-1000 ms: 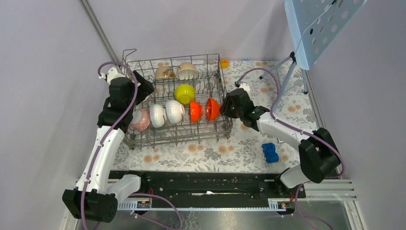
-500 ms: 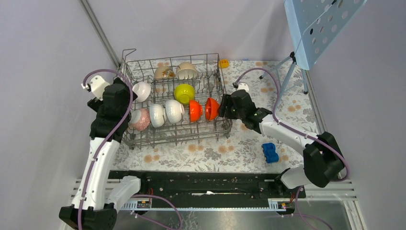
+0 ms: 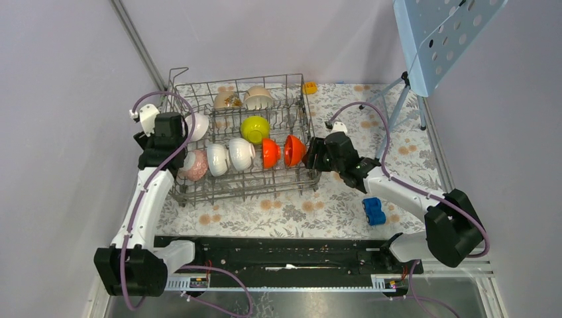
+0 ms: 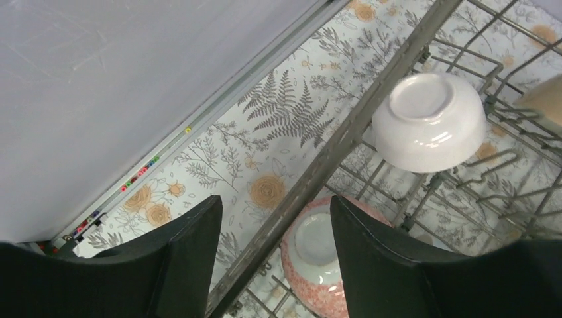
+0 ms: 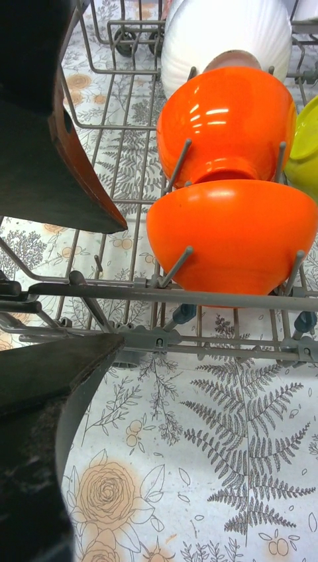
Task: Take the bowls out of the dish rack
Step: Adjust the dish rack at the center of the board, then pick up the bowl from the dish rack, then place the bowl at the center of the board.
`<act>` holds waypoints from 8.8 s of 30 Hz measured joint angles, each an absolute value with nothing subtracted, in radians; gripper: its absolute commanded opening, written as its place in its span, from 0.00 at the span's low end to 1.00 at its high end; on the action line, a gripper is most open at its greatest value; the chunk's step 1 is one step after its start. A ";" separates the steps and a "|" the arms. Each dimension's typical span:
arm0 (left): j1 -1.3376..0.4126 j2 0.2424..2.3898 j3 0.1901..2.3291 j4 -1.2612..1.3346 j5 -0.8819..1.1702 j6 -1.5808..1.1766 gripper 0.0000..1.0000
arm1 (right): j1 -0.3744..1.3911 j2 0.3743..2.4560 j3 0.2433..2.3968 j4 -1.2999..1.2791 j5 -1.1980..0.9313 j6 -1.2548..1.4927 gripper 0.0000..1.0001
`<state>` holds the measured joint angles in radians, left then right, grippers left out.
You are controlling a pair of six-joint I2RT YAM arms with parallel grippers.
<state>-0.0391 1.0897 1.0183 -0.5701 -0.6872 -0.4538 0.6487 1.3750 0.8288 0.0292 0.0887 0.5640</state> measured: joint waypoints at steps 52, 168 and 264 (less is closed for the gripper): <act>0.002 1.000 1.189 -0.458 -0.395 -0.532 0.99 | 0.666 1.228 0.877 -0.178 0.159 0.490 1.00; -0.430 1.834 1.064 0.439 0.609 -1.003 0.00 | 0.557 1.203 0.542 0.396 -0.061 0.781 0.47; -1.703 0.948 0.738 -0.519 -0.476 -0.071 0.00 | 0.524 0.691 0.745 -0.503 -0.326 0.442 0.85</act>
